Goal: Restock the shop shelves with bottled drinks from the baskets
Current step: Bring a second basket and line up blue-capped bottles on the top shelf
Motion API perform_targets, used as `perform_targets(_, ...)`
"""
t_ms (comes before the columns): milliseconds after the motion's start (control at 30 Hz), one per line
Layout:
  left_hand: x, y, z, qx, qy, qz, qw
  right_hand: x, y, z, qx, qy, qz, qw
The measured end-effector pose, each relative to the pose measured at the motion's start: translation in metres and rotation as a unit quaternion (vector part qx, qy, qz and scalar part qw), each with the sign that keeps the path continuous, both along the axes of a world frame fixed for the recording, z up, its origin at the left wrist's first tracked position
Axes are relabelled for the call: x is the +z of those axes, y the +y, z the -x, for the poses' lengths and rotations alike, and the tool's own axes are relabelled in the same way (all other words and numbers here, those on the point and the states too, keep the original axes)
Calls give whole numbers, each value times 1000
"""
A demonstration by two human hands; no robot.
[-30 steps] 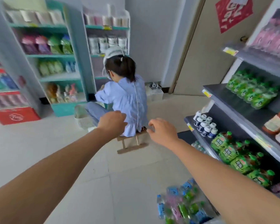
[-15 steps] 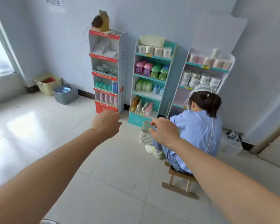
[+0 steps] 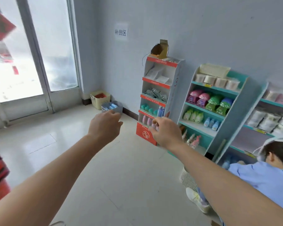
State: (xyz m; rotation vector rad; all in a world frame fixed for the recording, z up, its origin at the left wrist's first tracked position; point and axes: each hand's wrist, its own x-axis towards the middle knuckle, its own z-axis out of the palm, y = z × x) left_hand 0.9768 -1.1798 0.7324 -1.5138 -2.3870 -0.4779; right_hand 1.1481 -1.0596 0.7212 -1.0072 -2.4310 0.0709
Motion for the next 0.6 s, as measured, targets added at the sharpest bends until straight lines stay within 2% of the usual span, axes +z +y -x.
perform_targets(300, -2, 61, 138, 59, -13, -17, 998, 12, 92, 144, 47, 8, 30, 998)
perform_targets(600, -5, 171, 257, 123, 14, -33, 992, 16, 231, 278, 104, 16, 14, 994)
